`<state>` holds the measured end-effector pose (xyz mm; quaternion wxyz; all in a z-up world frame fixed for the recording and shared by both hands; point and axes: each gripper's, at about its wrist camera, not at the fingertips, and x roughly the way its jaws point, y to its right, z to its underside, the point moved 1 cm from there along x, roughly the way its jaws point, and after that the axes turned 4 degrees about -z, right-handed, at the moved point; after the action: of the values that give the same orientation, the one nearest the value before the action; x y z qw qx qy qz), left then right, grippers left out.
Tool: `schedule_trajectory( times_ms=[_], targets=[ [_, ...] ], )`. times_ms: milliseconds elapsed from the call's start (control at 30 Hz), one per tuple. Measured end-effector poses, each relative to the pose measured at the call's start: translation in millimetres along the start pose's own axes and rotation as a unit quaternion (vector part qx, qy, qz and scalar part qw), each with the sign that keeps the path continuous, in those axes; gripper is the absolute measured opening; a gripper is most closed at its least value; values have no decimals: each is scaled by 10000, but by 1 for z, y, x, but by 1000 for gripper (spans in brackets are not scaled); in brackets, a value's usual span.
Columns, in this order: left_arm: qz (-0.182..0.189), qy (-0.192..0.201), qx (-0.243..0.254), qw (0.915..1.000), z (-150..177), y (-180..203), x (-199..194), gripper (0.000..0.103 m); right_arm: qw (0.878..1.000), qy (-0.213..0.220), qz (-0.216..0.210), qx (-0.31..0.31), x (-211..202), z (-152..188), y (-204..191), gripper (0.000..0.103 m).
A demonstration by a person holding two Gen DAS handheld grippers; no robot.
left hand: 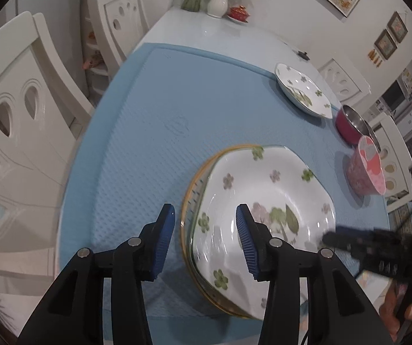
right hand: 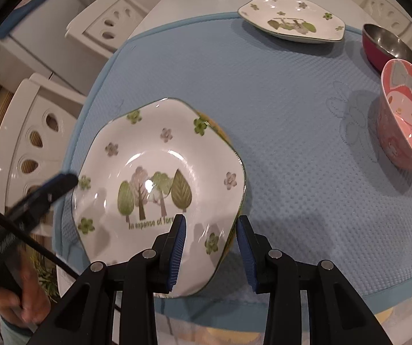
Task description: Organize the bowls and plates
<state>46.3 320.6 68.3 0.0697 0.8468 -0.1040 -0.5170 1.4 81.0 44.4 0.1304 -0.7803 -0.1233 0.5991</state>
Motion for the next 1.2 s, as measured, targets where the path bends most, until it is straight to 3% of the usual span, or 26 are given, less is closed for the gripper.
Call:
schedule_trajectory(
  times_ms=[233, 433, 500, 567, 667, 733, 800, 1000, 1200],
  targets=[
    [34, 118, 29, 9999, -26, 7, 0, 42, 9994, -15, 19, -334, -8, 8, -17, 36],
    [177, 250, 518, 9982, -60, 37, -1, 42, 9990, 377, -198, 116, -36, -20, 0, 37],
    [242, 297, 737, 9965, -74, 51, 1, 42, 9970, 625, -241, 393, -49, -37, 14, 44],
    [308, 335, 945, 9945, -88, 64, 3, 42, 9932, 906, -288, 670, -62, -51, 28, 58],
    [404, 361, 1280, 9903, -112, 83, 9, 50, 9857, 1277, -265, 1071, -76, -77, 48, 68],
    [473, 377, 1476, 9872, -130, 94, 15, 65, 9799, 1436, -194, 1371, -80, -97, 62, 70],
    [562, 407, 1650, 9838, -144, 103, 22, 66, 9737, 1535, -146, 1679, -80, -116, 76, 70],
    [786, 241, 1897, 9784, -192, 134, 65, 66, 9496, 1531, 552, 2677, -59, -171, 116, 70],
    [1013, -64, 1784, 9787, -221, 154, 124, 66, 9342, 1068, 1292, 3149, -20, -207, 154, 70]
  ],
)
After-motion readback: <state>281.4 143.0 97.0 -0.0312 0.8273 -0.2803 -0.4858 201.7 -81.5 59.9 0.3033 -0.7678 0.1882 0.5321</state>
